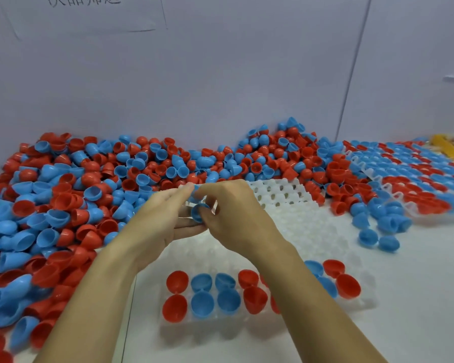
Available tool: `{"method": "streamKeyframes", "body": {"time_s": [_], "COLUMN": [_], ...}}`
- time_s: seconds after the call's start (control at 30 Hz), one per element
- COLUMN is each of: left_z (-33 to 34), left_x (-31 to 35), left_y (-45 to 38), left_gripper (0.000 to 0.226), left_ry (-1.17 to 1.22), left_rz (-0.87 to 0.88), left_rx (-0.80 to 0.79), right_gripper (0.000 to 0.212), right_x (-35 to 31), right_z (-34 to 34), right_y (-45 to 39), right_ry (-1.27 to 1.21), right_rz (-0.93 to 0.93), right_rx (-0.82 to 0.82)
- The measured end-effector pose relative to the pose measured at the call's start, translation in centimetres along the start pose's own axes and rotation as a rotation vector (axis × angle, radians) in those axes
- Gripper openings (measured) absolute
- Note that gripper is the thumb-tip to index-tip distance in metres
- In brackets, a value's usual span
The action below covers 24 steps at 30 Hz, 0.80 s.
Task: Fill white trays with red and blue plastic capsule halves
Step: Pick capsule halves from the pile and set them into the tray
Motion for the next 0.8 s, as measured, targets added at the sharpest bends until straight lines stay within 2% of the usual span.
{"method": "streamKeyframes", "body": {"time_s": [0.1,0.3,0.43,0.6,0.8], "left_z": [-0.2,-3.5,-4.9,-5.5,-5.6], "left_x": [-0.2,-0.4,-0.2,-0.1,0.1], "left_y": [-0.2,-0.9,-1.2,-1.2,-0.7], "left_gripper": [0.035,0.031,0.02,0.015,0.012], "left_ry": [0.011,0.054,0.031,-0.008,-0.083], "left_rz": [-0.033,-0.025,-0.01,-0.003,0.039], "left_rx": [-0.001,0.154,0.224,0.259,0.27], "right_gripper": [0.023,0.014,0.012,0.006,0.014], "right_x": [0.6,6.1,11.0,13.0,12.8], "right_z": [-1.8,-10.1,-13.8,-13.3,-11.8], "right_y": [0.2,4.3,8.8,12.1,12.2], "right_ry": [-0.004,0.15,0.324,0.369,0.474], "right_rz": [0.044,0.196,0.396,0.508,0.518], "right_rx": [-0.022,-0.071,-0.25,-0.47,-0.584]}}
Point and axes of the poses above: each hand's wrist, its own y-axis away from the middle knuckle, its own z-axis out of the palm, x = y × z, the point moved 5 cm from there along -y, towards the middle knuckle, and after that the axes turned 3 degrees about y, right-handed, at the moved point
